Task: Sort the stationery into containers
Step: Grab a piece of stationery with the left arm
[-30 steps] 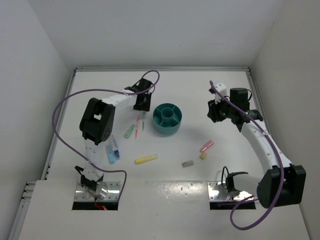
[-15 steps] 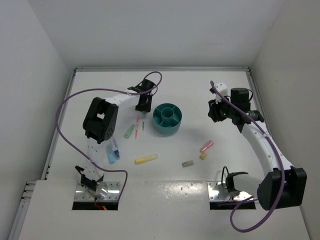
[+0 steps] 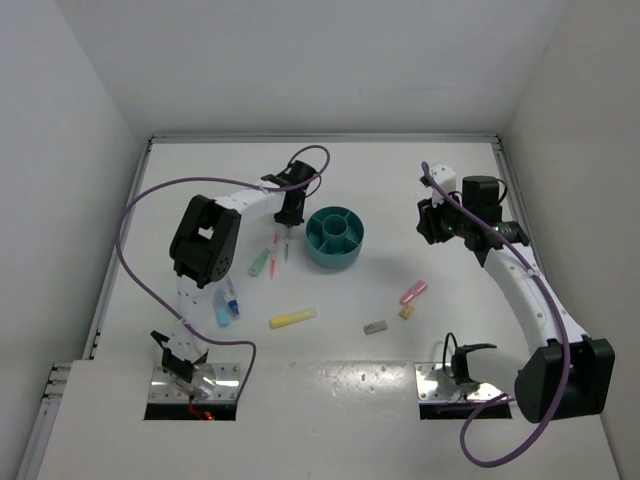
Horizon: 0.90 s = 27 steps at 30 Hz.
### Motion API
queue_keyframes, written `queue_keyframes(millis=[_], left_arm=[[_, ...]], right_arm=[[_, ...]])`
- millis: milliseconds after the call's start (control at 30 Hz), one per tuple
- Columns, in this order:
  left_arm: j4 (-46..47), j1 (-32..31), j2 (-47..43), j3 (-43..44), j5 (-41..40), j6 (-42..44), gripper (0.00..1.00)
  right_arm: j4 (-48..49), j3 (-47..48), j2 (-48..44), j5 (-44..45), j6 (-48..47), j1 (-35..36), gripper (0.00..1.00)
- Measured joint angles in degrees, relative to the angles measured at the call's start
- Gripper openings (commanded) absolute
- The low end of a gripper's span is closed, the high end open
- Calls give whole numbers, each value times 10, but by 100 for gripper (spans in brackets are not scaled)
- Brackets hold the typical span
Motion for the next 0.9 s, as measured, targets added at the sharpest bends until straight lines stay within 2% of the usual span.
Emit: queue_keyframes(millis=[233,300,533,700,900], left_arm=[[-4,0,1,2,-1,-3,25],[-5,0,2,3,0,-2,30],[-9,2,4,7,9,-2,30],[-10,3,8,14,22,-5,14],[-11,9,8,15,35,-4,6]], right_arm=[[0,0,-1,6,0,0,38],[0,0,-3,6,0,0,37],[1,0,-5,9,0,0,37],[4,0,-5,10,1,0,37],[4,0,-10,10,2,0,37]])
